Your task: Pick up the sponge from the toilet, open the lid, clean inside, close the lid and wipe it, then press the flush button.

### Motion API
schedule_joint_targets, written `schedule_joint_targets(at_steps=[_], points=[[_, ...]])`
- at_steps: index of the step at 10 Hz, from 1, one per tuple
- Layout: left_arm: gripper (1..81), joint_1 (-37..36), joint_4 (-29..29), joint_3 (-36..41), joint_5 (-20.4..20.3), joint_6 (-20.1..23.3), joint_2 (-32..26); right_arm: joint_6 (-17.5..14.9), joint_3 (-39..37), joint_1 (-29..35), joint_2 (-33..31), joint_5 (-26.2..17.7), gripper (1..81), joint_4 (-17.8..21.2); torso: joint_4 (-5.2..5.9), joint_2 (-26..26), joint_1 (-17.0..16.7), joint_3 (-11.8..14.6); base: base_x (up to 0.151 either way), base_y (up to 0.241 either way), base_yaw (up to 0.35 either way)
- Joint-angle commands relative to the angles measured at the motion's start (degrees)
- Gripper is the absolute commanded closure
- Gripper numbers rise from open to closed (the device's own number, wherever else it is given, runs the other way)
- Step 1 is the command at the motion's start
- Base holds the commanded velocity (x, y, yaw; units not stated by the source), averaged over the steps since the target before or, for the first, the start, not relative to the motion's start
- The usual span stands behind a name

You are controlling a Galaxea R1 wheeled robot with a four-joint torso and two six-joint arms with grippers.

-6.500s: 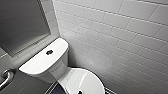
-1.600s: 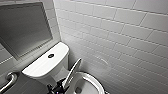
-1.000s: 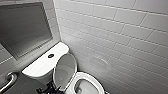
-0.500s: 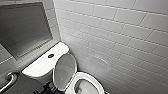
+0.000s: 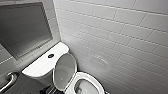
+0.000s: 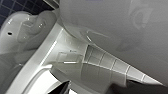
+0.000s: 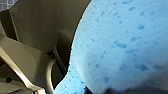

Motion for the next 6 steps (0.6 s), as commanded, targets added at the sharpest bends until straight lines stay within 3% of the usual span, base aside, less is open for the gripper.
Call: schedule_joint_targets(at_steps=[1, 2, 3, 5, 6], points=[[1.0, 3.75, 16.42, -10.40, -7.16, -2.03, -1.33, -0.16, 0.24, -0.67, -0.89, -4.24, 81.1, 0.15, 0.00, 0.00, 0.00, 0.00, 0.000, 0.000, 0.000], [1.0, 4.98, 19.65, -12.25, -7.79, -2.12, -1.42, -0.24, 0.24, -0.67, -0.89, -4.23, 81.1, 0.06, 0.00, 0.00, 0.00, 0.00, 0.000, 0.000, 0.000], [1.0, 6.03, 27.98, -15.57, -7.52, -1.95, -0.81, -0.24, 0.50, -0.68, -1.06, -4.24, 81.1, -0.03, 0.00, 0.00, 0.00, 0.00, 0.000, 0.000, 0.000], [1.0, 9.96, 53.25, -27.85, -7.08, -2.38, 2.86, -0.24, 1.37, -0.85, -1.33, -3.97, 81.1, -0.03, -0.02, 0.00, 0.00, 0.00, 0.000, 0.000, 0.000], [1.0, 12.69, 61.79, -34.69, -7.60, -2.47, 5.58, -0.33, 2.51, -0.68, -2.11, -3.97, 81.1, -0.03, -0.02, 0.00, 0.00, 0.00, 0.000, 0.000, 0.000]])
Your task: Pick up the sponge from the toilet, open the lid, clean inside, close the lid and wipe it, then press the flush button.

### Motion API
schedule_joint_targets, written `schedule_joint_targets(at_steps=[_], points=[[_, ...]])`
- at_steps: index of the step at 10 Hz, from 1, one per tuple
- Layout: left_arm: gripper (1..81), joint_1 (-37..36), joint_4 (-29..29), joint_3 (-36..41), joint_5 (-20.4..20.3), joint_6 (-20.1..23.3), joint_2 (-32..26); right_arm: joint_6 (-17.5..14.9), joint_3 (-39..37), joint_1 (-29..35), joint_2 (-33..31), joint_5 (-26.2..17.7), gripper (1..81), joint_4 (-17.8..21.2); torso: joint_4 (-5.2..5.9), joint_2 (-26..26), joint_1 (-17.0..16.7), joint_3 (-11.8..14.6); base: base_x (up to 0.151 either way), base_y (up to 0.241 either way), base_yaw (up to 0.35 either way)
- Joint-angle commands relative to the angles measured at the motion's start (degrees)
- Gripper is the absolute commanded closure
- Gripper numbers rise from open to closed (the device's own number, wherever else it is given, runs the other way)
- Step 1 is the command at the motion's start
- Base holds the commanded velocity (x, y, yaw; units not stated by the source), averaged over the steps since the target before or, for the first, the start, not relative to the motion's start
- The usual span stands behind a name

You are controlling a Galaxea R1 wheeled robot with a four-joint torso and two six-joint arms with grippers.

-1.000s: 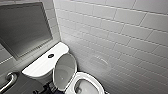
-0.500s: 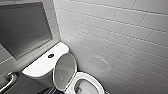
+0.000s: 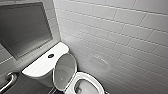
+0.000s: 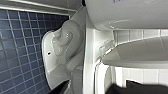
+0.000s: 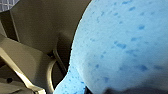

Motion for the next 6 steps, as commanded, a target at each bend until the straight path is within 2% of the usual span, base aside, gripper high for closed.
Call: schedule_joint_targets(at_steps=[1, 3, 6], points=[[1.0, 4.55, 35.57, -19.80, -5.19, -1.01, 5.38, -0.35, 3.15, -0.38, -2.55, -3.91, 81.1, -0.64, 0.00, 0.00, 0.00, 0.00, 0.000, 0.000, 0.000], [1.0, 8.23, 43.18, -31.21, -4.66, -0.92, 12.13, -0.26, 5.70, -0.29, -4.31, -2.60, 81.1, -1.09, 0.00, 0.00, 0.00, 0.00, 0.000, 0.000, 0.000], [1.0, 12.29, 44.76, -49.88, -5.89, -0.92, 22.18, -0.17, 6.59, 0.41, -4.50, -1.27, 81.1, -1.00, 0.00, 0.00, 0.00, 0.02, 0.000, 0.000, 0.000]])
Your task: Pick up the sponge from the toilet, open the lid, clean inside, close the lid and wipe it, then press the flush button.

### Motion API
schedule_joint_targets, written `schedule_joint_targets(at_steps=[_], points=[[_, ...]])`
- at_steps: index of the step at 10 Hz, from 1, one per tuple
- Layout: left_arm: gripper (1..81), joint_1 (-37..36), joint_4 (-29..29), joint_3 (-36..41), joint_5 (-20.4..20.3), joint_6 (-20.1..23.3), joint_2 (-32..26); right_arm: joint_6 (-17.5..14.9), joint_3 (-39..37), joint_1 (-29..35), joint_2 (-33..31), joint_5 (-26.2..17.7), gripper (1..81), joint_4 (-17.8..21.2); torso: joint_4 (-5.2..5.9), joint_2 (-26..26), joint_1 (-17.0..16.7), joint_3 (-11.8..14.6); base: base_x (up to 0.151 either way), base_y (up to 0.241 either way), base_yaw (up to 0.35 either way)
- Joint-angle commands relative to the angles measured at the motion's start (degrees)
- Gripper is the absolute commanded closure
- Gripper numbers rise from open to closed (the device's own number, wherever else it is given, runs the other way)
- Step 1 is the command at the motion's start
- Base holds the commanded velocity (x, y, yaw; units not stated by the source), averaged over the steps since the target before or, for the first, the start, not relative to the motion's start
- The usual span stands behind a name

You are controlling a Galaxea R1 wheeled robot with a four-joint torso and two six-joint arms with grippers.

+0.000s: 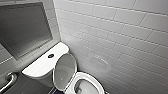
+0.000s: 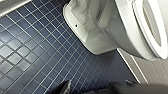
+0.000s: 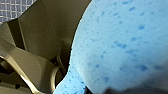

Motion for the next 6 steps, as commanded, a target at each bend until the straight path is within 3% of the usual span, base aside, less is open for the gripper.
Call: schedule_joint_targets(at_steps=[1, 4, 5, 6], points=[[1.0, 4.97, 17.12, -21.67, -3.34, -0.18, 11.61, 0.00, 0.69, 0.23, -0.35, -3.56, 81.1, -0.52, 0.00, 0.00, 0.00, 0.00, 0.000, 0.000, 0.000], [1.0, 5.32, 20.92, -25.37, -3.70, -0.27, 14.60, 0.00, 0.52, 0.58, 0.08, -3.56, 81.1, -0.61, 0.00, 0.00, 0.00, 0.02, 0.000, 0.000, 0.000], [1.0, 5.32, 21.44, -25.37, -3.69, -0.27, 15.04, 0.00, 0.43, 0.58, 0.00, -3.56, 81.1, -0.52, 0.00, 5.73, -3.72, 0.05, 0.000, 0.000, 0.000], [1.0, 5.32, 22.23, -25.37, -3.70, -0.27, 15.58, 0.00, 0.34, 0.58, -0.09, -3.56, 81.1, -0.52, 0.00, 6.12, -3.96, 0.05, 0.000, 0.000, 0.000]])
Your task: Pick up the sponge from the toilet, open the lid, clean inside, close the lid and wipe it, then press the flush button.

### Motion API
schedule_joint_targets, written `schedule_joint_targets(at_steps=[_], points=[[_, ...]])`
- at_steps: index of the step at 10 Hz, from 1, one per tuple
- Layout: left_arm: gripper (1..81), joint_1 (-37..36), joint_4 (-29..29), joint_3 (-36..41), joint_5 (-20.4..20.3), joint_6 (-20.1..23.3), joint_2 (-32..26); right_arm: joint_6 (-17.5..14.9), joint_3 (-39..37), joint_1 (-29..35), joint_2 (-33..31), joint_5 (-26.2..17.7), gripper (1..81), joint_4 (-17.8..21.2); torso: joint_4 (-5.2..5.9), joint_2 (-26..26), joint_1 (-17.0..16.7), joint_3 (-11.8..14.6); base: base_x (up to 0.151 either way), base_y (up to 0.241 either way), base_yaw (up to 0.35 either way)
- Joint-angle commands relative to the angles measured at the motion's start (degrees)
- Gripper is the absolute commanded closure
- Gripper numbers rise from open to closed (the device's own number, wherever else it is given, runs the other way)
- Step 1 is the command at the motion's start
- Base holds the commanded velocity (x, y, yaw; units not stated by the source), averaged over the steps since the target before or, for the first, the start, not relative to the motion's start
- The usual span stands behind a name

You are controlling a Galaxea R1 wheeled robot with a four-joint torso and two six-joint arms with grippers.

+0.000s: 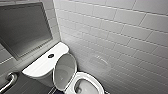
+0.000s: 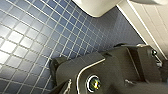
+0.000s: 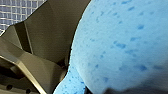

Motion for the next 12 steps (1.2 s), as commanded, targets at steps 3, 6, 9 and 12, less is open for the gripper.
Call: schedule_joint_targets(at_steps=[3, 6, 9, 12], points=[[1.0, 1.41, 6.17, -2.48, 0.28, -0.05, 2.32, -0.02, 0.27, -0.36, -0.31, -3.83, 81.1, -0.61, 0.00, 9.64, -6.20, 0.00, 0.000, 0.000, 0.000], [1.0, 2.12, 7.84, -2.48, 1.34, -0.05, 5.14, -0.02, 0.19, -0.45, -0.23, -3.83, 81.1, -0.61, 0.00, 15.33, -9.74, 6.58, 0.000, 0.000, 0.000], [1.0, 2.21, 8.02, -2.56, 2.57, -0.05, 6.72, -0.02, 0.18, -0.18, 0.13, -3.83, 81.1, -0.70, 0.00, 20.79, -13.31, 12.16, 0.000, 0.000, 0.000], [1.0, 2.91, 8.02, -2.48, 8.53, -0.05, 9.27, -0.02, 0.09, 0.26, 0.30, -3.83, 81.1, -0.35, 0.00, 26.34, -17.15, 11.21, 0.000, 0.000, 0.000]])
